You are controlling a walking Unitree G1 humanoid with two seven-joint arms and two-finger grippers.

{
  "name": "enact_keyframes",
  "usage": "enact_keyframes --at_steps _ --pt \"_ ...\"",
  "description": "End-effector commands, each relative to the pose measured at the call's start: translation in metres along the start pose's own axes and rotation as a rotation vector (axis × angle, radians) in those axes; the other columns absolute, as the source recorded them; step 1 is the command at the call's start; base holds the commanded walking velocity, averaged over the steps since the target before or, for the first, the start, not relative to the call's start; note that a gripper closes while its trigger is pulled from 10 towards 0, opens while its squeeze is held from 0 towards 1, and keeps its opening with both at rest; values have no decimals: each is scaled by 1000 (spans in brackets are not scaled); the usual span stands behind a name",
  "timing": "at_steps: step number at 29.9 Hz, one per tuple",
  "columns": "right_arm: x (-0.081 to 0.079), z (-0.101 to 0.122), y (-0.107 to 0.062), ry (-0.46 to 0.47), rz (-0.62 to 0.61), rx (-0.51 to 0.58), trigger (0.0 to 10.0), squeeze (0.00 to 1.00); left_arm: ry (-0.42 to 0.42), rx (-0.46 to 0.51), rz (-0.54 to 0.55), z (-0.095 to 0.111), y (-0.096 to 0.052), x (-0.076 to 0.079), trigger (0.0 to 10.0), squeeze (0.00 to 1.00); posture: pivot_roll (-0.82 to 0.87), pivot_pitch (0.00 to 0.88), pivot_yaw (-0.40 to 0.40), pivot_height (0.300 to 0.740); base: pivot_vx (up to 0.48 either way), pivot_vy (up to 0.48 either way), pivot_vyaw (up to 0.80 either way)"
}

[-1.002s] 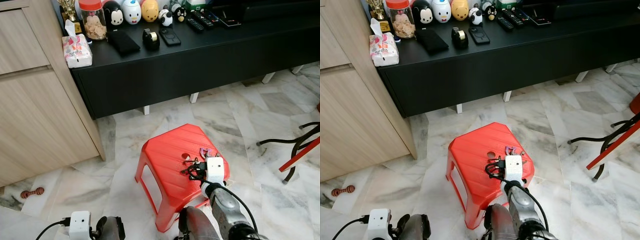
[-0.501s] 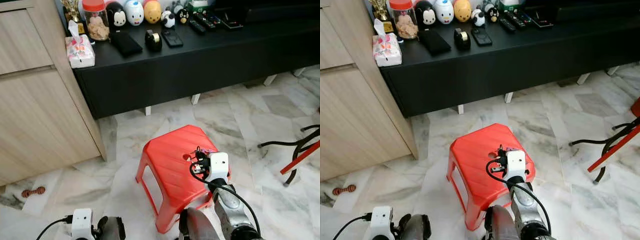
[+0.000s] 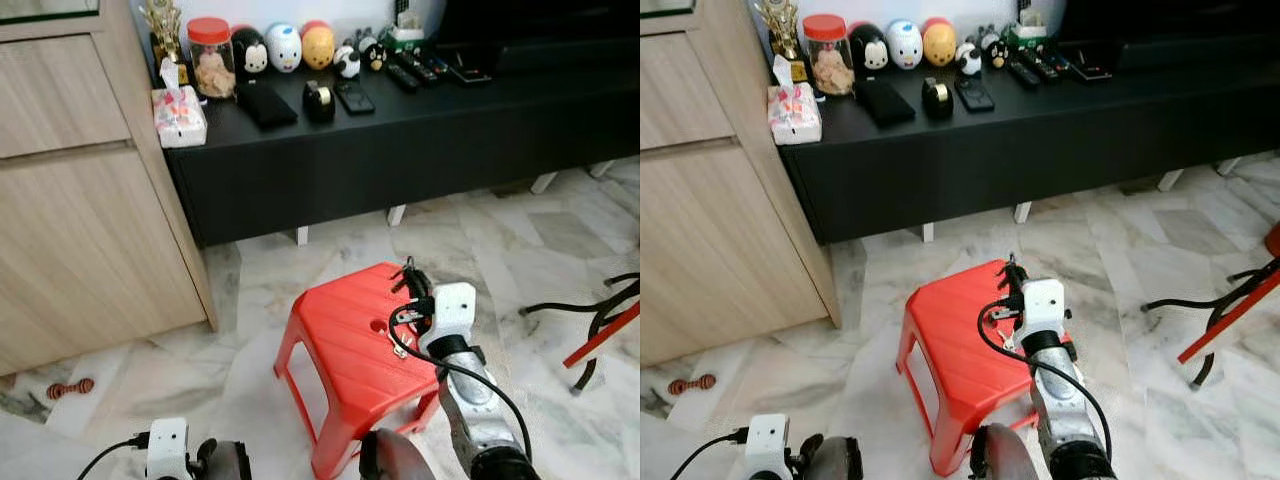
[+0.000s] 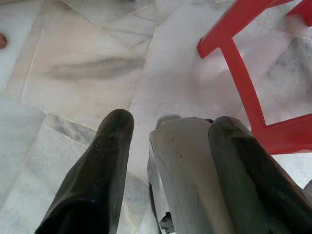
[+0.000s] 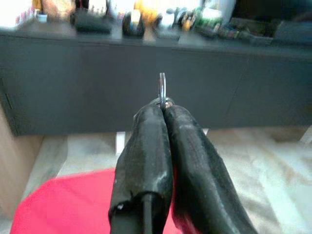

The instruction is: Hang keys on a hook

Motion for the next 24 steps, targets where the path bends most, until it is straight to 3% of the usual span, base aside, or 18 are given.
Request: enact_keyframes --at_steps 1,9,24 --pt "2 9 -2 -33 -1 40 10000 0 3 -161 -73 -41 -11 23 10000 0 65 28 -136 615 0 0 0" --pt "4 18 -10 -47 -22 60 10000 0 2 -160 -73 -38 -9 25 10000 0 55 7 -129 615 0 0 0" --pt "6 16 -6 11 -80 17 10000 0 2 -181 -78 -41 -10 22 10000 0 72 0 -124 615 0 0 0"
Point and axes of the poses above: a point about 5 cm out from each wrist's last joint towards the gripper, its own y axis pointing out of the wrist towards the gripper, its own z axis along the axis of the wrist's last joint, x = y × z, the point moved 3 cm from there along y, pointing out of the wrist towards the gripper, and after that the axes turned 3 degrees about y, right-handed, at the moved point
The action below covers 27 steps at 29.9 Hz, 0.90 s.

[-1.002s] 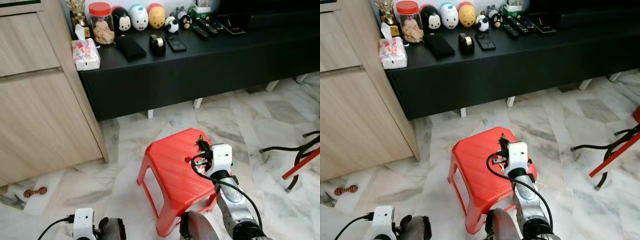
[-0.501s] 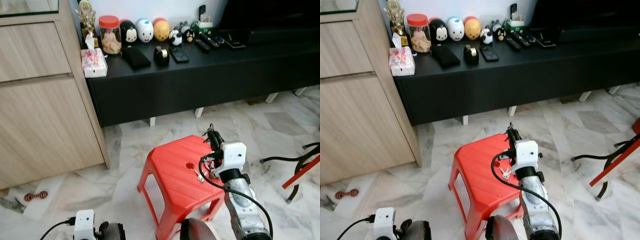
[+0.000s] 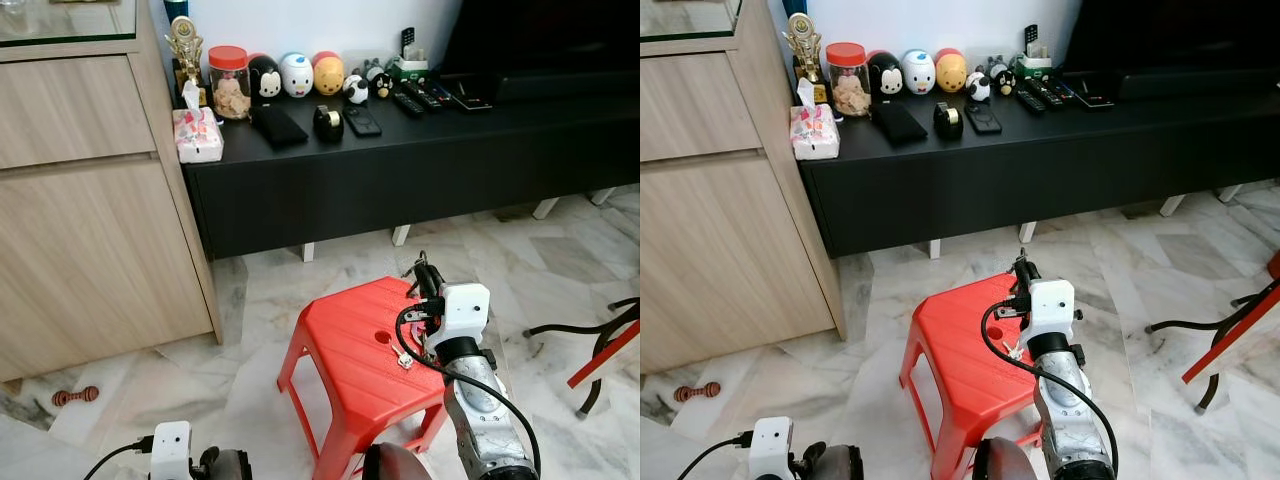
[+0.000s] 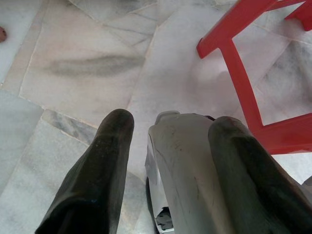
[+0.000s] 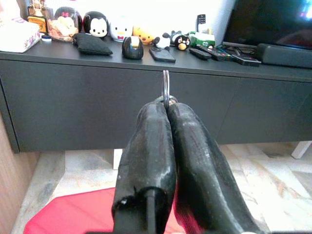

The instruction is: Hang keys on a hook

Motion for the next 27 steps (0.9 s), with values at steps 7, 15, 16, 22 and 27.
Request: enact_keyframes --at_steps 7,15,16,22,27 --pt "7 8 2 18 -34 23 10000 0 11 -146 -71 -39 -10 18 10000 0 75 0 -121 615 -175 0 0" --pt "6 6 1 28 -38 14 10000 0 13 -152 -71 -40 -11 17 10000 0 77 0 -116 615 -287 0 0" --pt "6 5 1 28 -38 13 10000 0 13 -153 -70 -40 -11 17 10000 0 77 0 -116 615 -322 0 0" --pt "7 4 2 32 -43 8 10000 0 14 -154 -70 -40 -11 17 10000 0 78 0 -116 615 -316 0 0" --pt "8 4 2 40 -49 4 10000 0 24 -150 -62 -40 -11 17 10000 0 81 0 -121 615 -117 0 0"
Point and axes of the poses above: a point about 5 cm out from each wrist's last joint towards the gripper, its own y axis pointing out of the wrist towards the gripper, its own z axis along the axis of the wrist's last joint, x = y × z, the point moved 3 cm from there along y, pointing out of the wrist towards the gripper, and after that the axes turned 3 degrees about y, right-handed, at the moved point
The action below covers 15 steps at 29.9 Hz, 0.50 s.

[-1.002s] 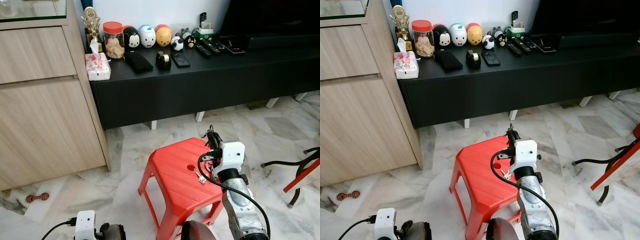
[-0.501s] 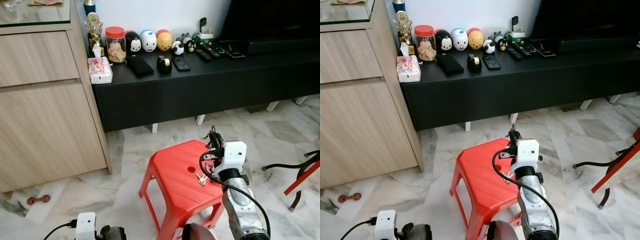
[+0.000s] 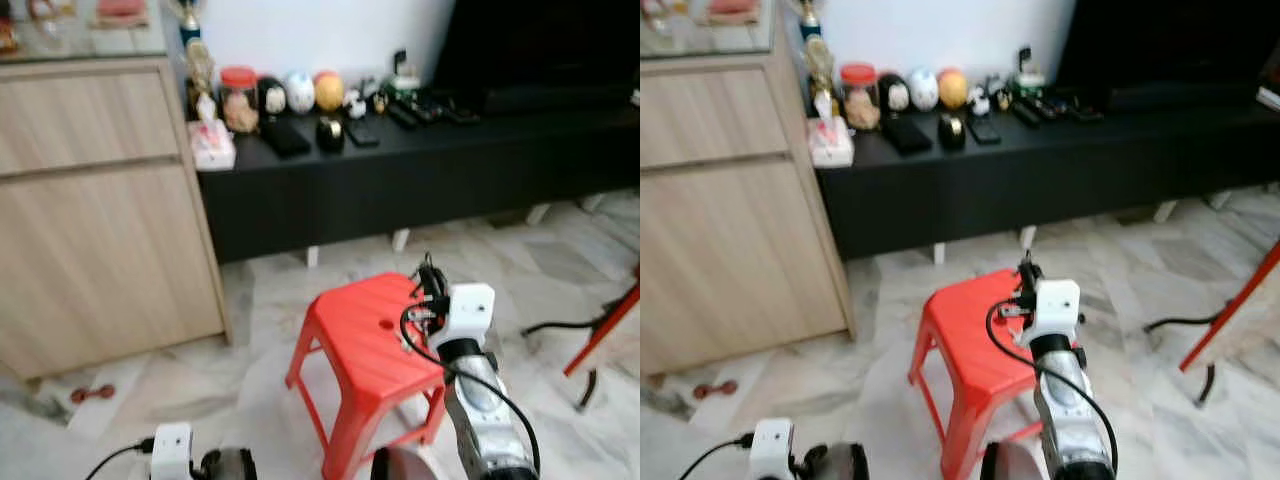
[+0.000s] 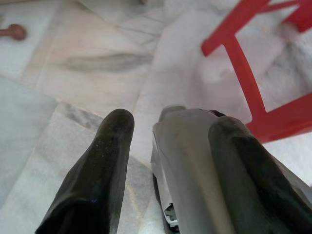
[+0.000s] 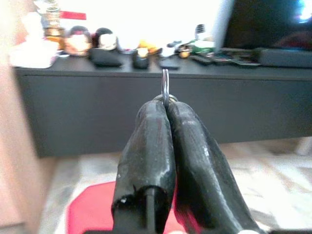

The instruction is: Hang keys on a hook

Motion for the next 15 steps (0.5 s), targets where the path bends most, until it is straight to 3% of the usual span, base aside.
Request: enact_keyframes --at_steps 1,15 --pt "5 3 0 4 -16 6 10000 0 16 -177 -41 -48 -14 14 10000 0 81 0 -121 615 0 0 0" --pt "6 2 1 15 -34 -5 10000 0 8 -170 -47 -48 -15 16 10000 0 84 0 -125 615 0 0 0"
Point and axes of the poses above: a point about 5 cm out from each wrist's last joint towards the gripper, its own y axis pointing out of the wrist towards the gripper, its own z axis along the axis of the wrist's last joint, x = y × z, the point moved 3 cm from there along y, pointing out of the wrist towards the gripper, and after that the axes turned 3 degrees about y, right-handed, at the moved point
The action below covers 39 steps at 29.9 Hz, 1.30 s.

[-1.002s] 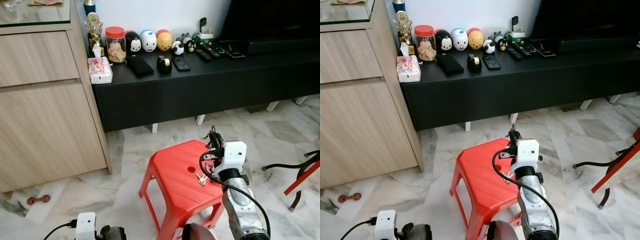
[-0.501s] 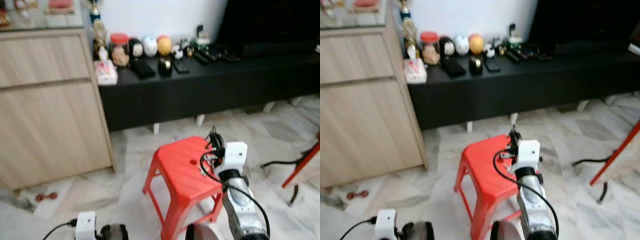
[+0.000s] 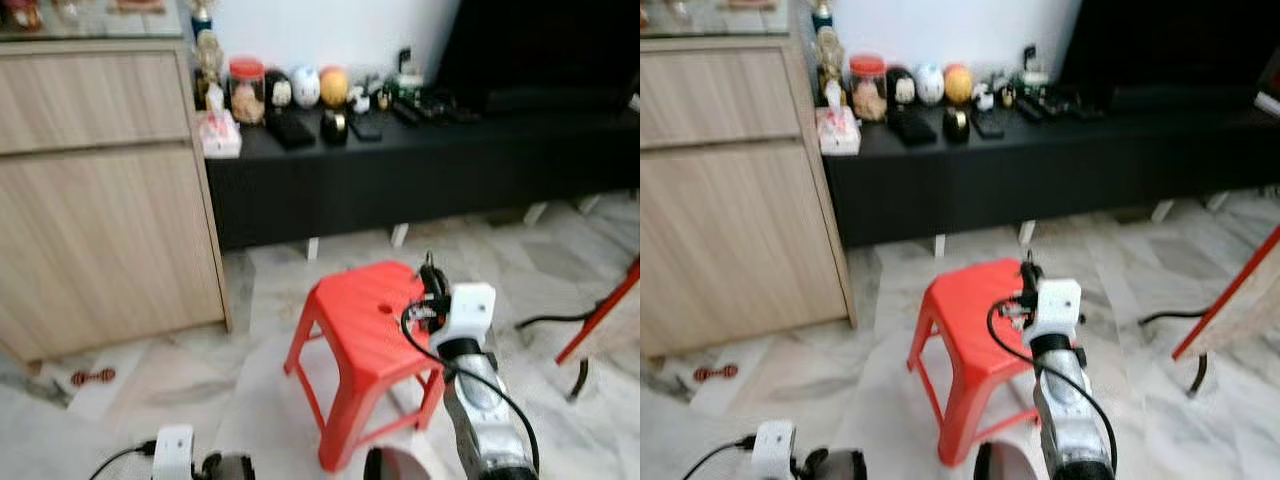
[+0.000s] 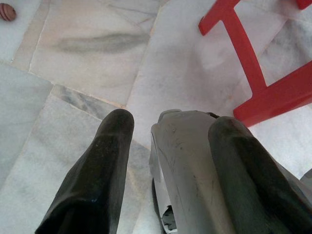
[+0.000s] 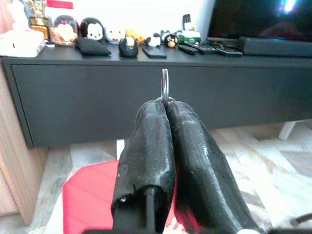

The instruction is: Hang keys on a hook

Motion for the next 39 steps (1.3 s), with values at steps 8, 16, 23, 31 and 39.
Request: enact_keyframes --at_steps 8,16,23,31,39 --pt "3 11 3 1 -14 43 10000 0 6 -127 -58 -34 -9 16 10000 0 82 1 -123 645 0 0 0" --pt "1 9 2 1 -14 36 10000 0 5 -129 -61 -34 -8 17 10000 0 85 6 -123 700 0 0 0" --pt "0 8 2 2 -14 31 10000 0 5 -131 -61 -34 -8 17 10000 0 86 9 -123 740 0 0 0" --pt "0 7 2 4 -13 28 10000 0 2 -139 -62 -35 -9 17 10000 0 84 7 -124 740 0 0 0" --pt "1 -2 0 15 -18 -15 10000 0 -7 -141 -60 -36 -9 18 10000 0 84 6 -126 740 0 0 0"
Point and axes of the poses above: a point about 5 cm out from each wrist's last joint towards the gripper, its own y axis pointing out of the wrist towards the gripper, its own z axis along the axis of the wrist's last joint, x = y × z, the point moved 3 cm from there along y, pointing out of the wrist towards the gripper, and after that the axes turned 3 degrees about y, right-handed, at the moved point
